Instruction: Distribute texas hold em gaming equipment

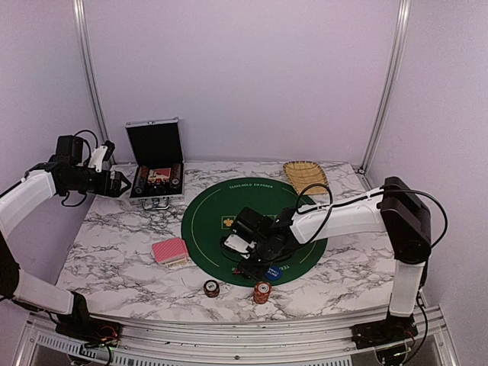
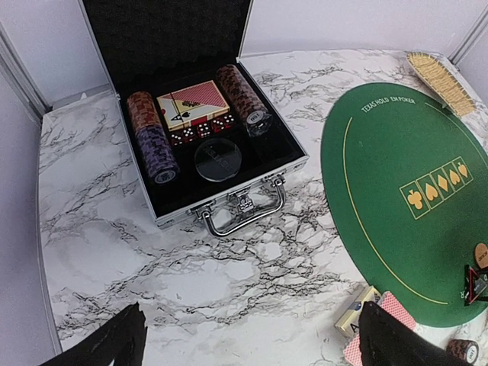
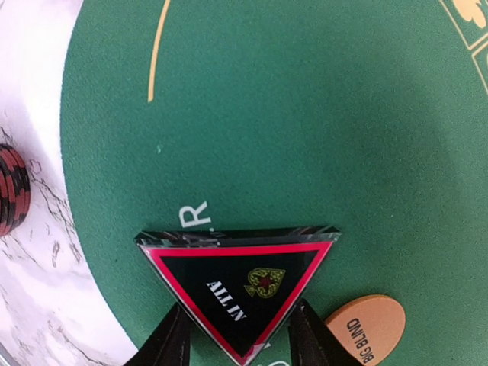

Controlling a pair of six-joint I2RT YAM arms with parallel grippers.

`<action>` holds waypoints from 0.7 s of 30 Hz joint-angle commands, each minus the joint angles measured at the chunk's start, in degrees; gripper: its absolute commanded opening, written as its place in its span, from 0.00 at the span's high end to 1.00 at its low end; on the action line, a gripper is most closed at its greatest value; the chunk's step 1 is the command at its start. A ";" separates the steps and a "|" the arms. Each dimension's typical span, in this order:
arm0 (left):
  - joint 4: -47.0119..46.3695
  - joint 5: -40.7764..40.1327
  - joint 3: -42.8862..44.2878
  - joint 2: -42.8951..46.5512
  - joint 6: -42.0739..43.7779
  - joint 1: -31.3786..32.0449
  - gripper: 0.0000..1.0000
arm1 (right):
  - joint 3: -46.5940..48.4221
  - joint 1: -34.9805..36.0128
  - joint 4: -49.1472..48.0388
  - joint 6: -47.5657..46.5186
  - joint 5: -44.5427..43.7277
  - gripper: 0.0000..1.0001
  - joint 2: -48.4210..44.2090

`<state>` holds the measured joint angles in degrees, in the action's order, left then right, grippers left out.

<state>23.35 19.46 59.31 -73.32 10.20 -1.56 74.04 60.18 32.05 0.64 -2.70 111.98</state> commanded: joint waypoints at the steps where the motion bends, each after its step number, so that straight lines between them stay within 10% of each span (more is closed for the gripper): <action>1: 1.75 0.63 1.77 1.04 -0.18 -0.28 0.01 | 1.81 0.29 -0.14 -0.29 -2.05 0.62 2.98; 21: 2.28 1.19 2.21 0.87 0.00 -0.22 0.01 | 25.60 -4.18 0.08 4.74 -0.20 0.68 20.08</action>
<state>24.08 19.55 60.01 -73.32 10.24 -1.56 94.96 57.56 32.97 3.44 -2.31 126.69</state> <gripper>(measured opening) 0.989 0.320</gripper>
